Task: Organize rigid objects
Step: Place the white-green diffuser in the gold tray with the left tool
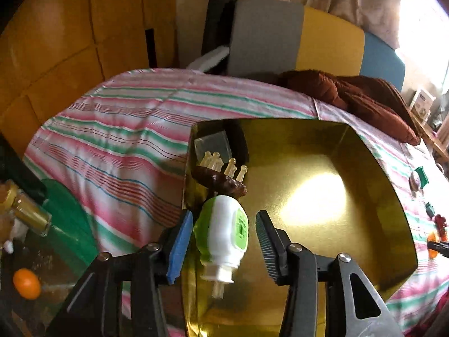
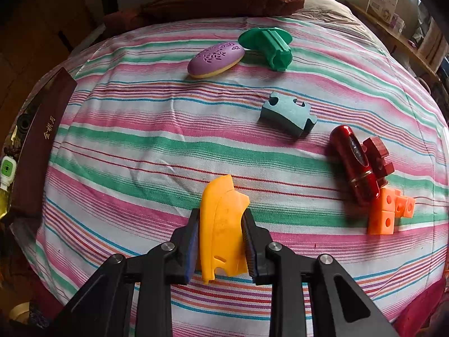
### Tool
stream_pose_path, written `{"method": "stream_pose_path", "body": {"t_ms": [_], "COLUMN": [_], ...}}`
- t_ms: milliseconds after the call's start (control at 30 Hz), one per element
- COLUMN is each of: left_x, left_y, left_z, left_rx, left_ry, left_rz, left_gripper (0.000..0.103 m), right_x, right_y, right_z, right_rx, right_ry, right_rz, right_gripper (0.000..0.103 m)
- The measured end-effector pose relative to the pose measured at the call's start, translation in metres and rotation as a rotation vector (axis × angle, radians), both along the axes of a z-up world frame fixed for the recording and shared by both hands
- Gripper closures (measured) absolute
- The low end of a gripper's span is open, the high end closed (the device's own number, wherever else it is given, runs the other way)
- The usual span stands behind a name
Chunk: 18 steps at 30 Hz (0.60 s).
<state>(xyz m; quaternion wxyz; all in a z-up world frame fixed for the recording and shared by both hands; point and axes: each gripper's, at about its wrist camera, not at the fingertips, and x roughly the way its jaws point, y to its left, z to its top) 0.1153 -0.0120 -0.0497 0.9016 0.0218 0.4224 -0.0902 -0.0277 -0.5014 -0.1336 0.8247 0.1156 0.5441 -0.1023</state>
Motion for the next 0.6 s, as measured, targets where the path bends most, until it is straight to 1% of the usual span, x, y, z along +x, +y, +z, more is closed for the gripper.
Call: {"method": "stream_pose_path", "body": {"t_ms": [33, 100, 200, 300, 467, 600], "left_x": [-0.007, -0.019, -0.035, -0.048, -0.063, -0.07], "left_y": [0.002, 0.001, 0.004, 0.007, 0.012, 0.018], "left_z": [0.004, 0.01, 0.016, 0.019, 0.02, 0.02], "left_rx": [0.002, -0.001, -0.012, -0.026, -0.009, -0.017], "left_ry": [-0.018, -0.043, -0.067, -0.07, -0.073, -0.072], "left_rz": [0.016, 0.036, 0.06, 0.073, 0.09, 0.099], "left_gripper": [0.053, 0.048, 0.047, 0.047, 0.047, 0.047], "right_x": [0.0, 0.0, 0.001, 0.001, 0.0, 0.0], "right_y": [0.001, 0.003, 0.007, 0.011, 0.019, 0.03], "right_z": [0.0, 0.0, 0.0, 0.0, 0.002, 0.006], "right_rx": [-0.007, -0.02, -0.042, -0.057, -0.052, -0.017], "right_ry": [0.0, 0.0, 0.001, 0.002, 0.006, 0.009], "right_rz": [0.003, 0.009, 0.013, 0.01, -0.008, 0.002], "right_gripper": [0.075, 0.075, 0.076, 0.076, 0.076, 0.076]}}
